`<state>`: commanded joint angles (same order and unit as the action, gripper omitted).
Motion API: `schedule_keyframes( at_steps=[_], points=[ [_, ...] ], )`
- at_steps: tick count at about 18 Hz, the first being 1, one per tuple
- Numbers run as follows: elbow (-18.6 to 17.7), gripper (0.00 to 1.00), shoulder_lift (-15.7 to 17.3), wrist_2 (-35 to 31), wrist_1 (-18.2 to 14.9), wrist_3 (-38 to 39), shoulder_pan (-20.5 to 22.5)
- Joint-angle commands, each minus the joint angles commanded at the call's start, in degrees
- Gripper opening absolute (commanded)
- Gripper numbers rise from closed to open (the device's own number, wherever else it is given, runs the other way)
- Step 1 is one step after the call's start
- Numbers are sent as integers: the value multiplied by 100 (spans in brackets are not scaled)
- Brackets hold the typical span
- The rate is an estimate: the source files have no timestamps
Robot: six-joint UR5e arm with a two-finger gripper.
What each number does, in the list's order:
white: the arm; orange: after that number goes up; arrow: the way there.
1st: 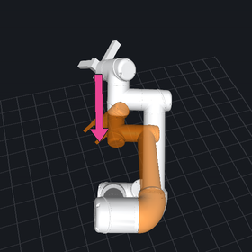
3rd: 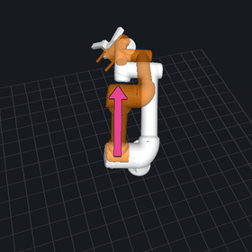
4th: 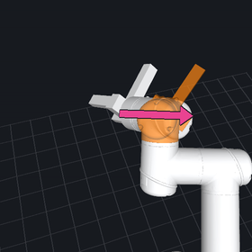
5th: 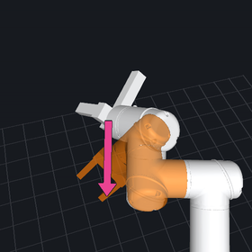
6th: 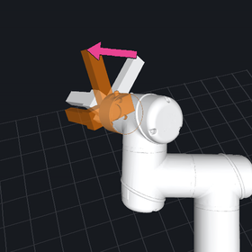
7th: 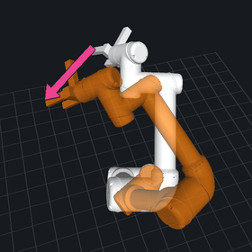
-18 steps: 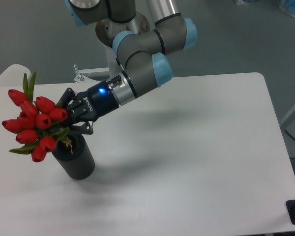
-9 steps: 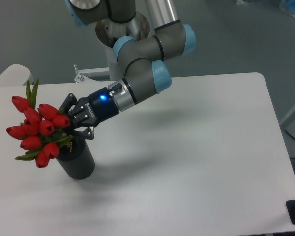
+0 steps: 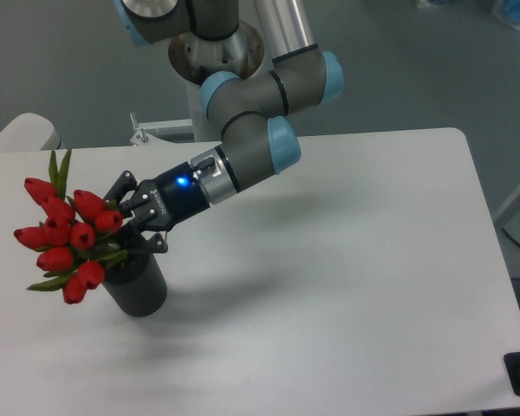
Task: Insert the flowers into the vase
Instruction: 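Open the gripper to release the tulips in the vase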
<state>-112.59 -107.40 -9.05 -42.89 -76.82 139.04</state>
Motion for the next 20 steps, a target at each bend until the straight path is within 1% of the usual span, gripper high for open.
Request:
schedule_keyframes(
  at_steps=[1,3,4,5,11,13,16,18,19,20],
  points=[
    [0,82,-9,0,-9,0,0],
    [9,84,-9,0,0,0,26],
    [9,94,-9,0,9,0,53],
    [9,100,-9,0,0,0,62],
    [-17,100,17,0,18,-52,158],
    [-53,100,26,-9,18,-219,228],
    [-228,100,70,-9,18,-351,281],
    [-246,100,97,-9,18,-360,290],
    [-237,100,105,-26,9,-369,325],
    [-229,100,114,-183,9,-369,386]
  ],
)
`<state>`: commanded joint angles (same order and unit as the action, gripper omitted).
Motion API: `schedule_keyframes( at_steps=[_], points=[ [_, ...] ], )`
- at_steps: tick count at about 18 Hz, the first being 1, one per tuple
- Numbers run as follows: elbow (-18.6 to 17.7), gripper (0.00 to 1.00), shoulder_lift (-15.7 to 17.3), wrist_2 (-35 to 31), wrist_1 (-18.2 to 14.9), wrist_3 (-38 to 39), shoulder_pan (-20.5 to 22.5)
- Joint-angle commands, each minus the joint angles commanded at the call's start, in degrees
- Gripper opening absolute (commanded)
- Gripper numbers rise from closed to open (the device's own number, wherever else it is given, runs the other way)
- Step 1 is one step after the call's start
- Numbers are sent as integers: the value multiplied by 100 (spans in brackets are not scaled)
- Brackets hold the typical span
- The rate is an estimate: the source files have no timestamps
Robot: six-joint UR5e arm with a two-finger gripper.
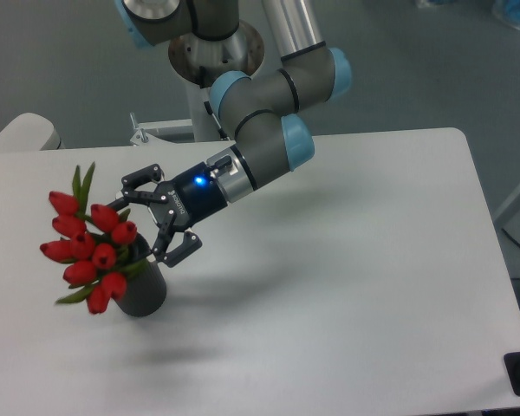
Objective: Insert the flowers into the vase
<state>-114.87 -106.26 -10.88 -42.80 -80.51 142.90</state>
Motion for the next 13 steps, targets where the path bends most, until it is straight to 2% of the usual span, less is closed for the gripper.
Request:
schedule_keyframes(
  at_steps=[3,8,13],
  points=[
    [-26,100,158,-791,-9,17,45],
    [123,100,307,-985,-18,97,360],
    [482,100,483,-1625,-62,97,1001]
  ],
)
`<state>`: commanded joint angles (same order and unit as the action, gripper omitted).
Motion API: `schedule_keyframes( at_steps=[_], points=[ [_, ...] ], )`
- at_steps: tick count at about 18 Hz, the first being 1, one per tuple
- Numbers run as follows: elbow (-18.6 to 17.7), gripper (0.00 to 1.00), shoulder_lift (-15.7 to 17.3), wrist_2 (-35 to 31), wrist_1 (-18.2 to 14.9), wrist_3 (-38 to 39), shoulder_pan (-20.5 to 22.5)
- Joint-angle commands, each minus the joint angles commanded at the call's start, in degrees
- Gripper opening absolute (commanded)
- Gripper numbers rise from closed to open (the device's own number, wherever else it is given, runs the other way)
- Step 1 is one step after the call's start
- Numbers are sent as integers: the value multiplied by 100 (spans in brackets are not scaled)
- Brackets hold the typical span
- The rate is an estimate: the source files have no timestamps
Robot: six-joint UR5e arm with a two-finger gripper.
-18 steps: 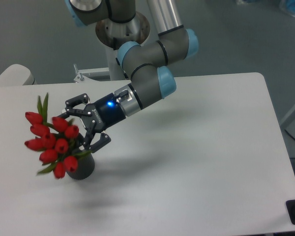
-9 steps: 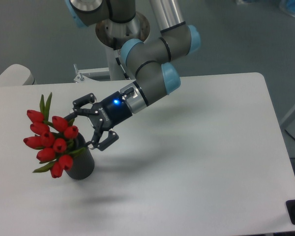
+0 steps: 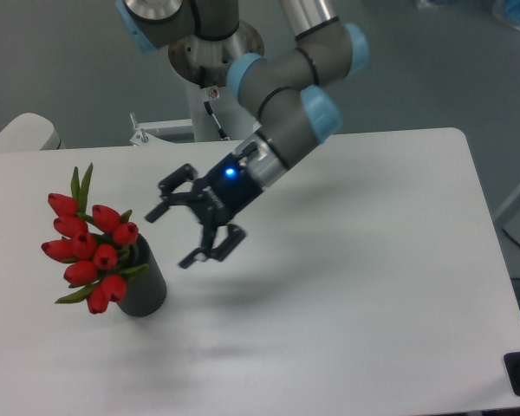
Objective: Insert the flowers into the vase
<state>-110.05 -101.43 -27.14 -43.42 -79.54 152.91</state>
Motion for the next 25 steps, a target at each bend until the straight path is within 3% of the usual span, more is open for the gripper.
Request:
schedule_keyframes(
  at_steps=[5,8,13,19,25],
  points=[
    [414,100,35,-494,-87,0,607],
    [493,100,228,-1265,-97,-52,845],
    [809,100,237,-2162,-140,-79,960],
    [1160,100,308,-2936,-983,-886,1012],
    [2056,100,282,-4518,-2213,-1809,916]
  ],
)
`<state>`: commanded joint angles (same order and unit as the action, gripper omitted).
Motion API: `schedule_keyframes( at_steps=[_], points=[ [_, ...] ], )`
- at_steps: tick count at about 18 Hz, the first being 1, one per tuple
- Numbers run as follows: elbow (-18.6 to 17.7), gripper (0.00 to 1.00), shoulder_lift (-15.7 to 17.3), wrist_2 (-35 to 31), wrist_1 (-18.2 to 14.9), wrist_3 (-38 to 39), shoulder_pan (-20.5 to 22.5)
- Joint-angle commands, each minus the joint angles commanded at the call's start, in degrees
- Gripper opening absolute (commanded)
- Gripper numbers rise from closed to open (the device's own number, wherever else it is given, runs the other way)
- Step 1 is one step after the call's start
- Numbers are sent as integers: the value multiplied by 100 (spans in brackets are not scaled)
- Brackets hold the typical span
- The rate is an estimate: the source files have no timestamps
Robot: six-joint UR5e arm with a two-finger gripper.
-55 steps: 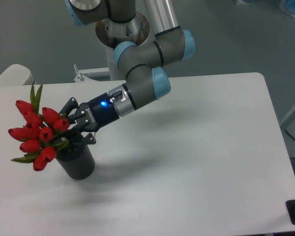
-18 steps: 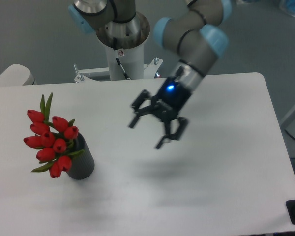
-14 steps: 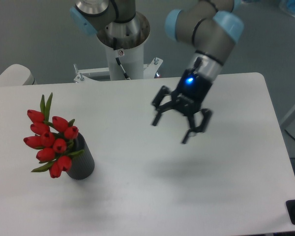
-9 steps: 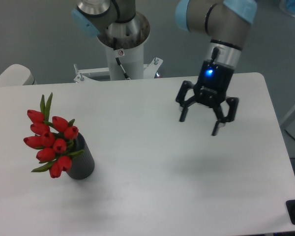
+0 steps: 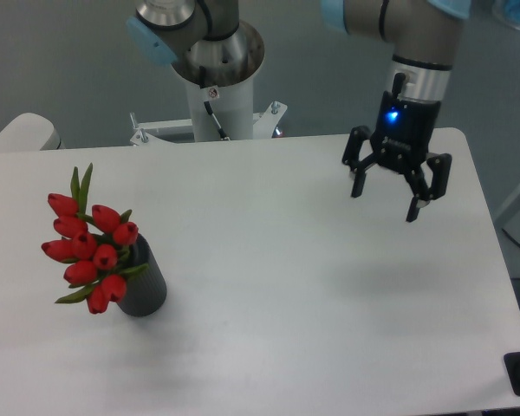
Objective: Insert the flowers into the vase
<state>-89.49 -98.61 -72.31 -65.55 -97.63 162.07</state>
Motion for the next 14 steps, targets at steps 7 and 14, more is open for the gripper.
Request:
schedule_keyframes(
  at_steps=[7,14],
  points=[
    [537,100,-149,-476,-617,-151,-184],
    [757,100,-246,-740,-802,-151,-220]
  ],
)
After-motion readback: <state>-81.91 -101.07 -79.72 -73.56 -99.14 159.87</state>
